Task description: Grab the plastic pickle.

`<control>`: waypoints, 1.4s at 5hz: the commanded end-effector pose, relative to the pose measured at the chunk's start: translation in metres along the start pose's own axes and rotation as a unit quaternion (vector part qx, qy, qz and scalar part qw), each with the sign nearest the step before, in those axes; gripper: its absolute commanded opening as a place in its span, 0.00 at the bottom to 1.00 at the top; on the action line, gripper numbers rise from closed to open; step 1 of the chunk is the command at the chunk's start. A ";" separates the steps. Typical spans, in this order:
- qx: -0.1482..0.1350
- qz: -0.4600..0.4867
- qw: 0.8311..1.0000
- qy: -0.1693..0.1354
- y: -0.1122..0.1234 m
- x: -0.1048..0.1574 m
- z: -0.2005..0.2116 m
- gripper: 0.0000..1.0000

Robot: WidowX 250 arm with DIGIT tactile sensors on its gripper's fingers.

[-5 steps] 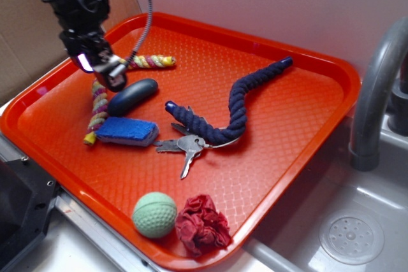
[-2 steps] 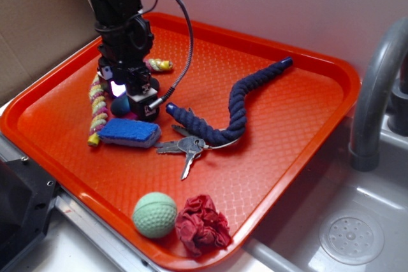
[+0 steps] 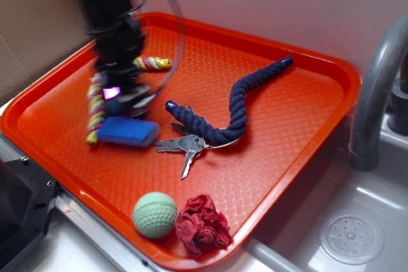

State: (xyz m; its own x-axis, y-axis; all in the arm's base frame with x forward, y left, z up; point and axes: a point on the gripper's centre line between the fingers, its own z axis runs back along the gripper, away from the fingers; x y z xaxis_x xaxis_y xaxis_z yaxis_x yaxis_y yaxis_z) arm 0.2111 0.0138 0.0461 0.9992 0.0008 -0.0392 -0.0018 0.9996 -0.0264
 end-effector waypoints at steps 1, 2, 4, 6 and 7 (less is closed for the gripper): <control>-0.026 0.095 0.991 -0.094 0.029 0.002 0.105 0.00; -0.014 0.181 0.980 -0.077 0.032 0.007 0.155 0.00; 0.017 0.180 0.979 -0.098 -0.008 0.015 0.196 0.00; 0.002 0.151 0.984 -0.092 -0.030 0.004 0.190 0.00; 0.007 0.153 0.985 -0.085 -0.031 0.003 0.187 0.00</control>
